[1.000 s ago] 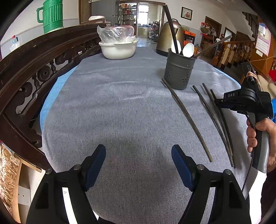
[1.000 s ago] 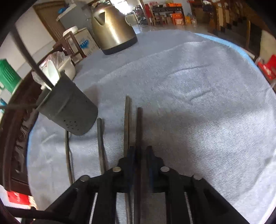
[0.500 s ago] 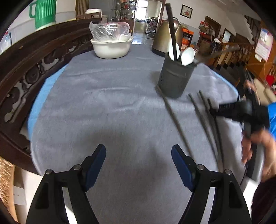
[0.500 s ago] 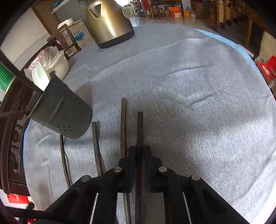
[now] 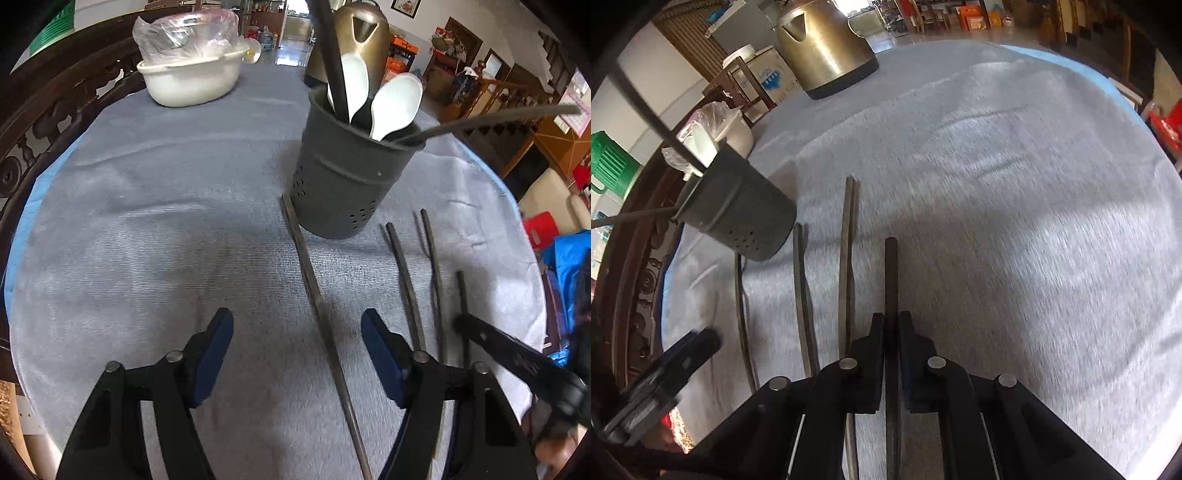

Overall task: Organize utensils
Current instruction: 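Move the right tool to a dark chopstick and close on it, then close the left tool on another dark chopstick while the right tool holds its own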

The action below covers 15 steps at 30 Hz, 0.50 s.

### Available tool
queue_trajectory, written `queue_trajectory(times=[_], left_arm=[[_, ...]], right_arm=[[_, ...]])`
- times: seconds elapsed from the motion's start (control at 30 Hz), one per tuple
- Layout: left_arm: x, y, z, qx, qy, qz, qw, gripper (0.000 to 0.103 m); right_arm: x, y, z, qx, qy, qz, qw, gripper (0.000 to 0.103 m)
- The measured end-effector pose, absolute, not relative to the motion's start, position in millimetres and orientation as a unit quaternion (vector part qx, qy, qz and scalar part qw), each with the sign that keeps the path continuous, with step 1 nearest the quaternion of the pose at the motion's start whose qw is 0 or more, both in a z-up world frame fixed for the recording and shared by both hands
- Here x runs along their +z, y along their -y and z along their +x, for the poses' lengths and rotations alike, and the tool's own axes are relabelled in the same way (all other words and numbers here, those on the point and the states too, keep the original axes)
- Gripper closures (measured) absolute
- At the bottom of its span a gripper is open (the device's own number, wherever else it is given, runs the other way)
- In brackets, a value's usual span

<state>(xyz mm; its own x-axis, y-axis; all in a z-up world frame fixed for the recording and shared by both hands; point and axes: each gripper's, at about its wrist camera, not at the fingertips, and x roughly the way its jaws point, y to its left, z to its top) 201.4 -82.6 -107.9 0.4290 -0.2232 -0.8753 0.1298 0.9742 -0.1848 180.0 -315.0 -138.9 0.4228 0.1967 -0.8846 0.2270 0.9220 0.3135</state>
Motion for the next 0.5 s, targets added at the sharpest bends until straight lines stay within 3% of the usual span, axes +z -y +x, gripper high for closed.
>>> queue_trajectory(times=[0.1, 0.17, 0.27, 0.33, 0.5], left_arm=[[-120, 90, 206, -0.103, -0.538, -0.034, 0.836, 0.050], [-123, 95, 208, -0.099, -0.531, -0.022, 0.841, 0.054], [-124, 100, 208, -0.107, -0.524, -0.005, 0.845, 0.073], [-125, 102, 208, -0.110, -0.521, 0.012, 0.846, 0.090], [-125, 86, 211, -0.147, -0.532, 0.022, 0.833, 0.094]], right_arm=[[-139, 317, 169, -0.004, -0.535, 0.212, 0.818, 0.094], [-140, 320, 163, 0.000, -0.533, 0.226, 0.815, 0.094], [-138, 324, 155, 0.003, -0.533, 0.235, 0.813, 0.094], [-137, 324, 153, 0.001, -0.534, 0.233, 0.813, 0.094], [-135, 323, 148, -0.003, -0.535, 0.230, 0.813, 0.094]])
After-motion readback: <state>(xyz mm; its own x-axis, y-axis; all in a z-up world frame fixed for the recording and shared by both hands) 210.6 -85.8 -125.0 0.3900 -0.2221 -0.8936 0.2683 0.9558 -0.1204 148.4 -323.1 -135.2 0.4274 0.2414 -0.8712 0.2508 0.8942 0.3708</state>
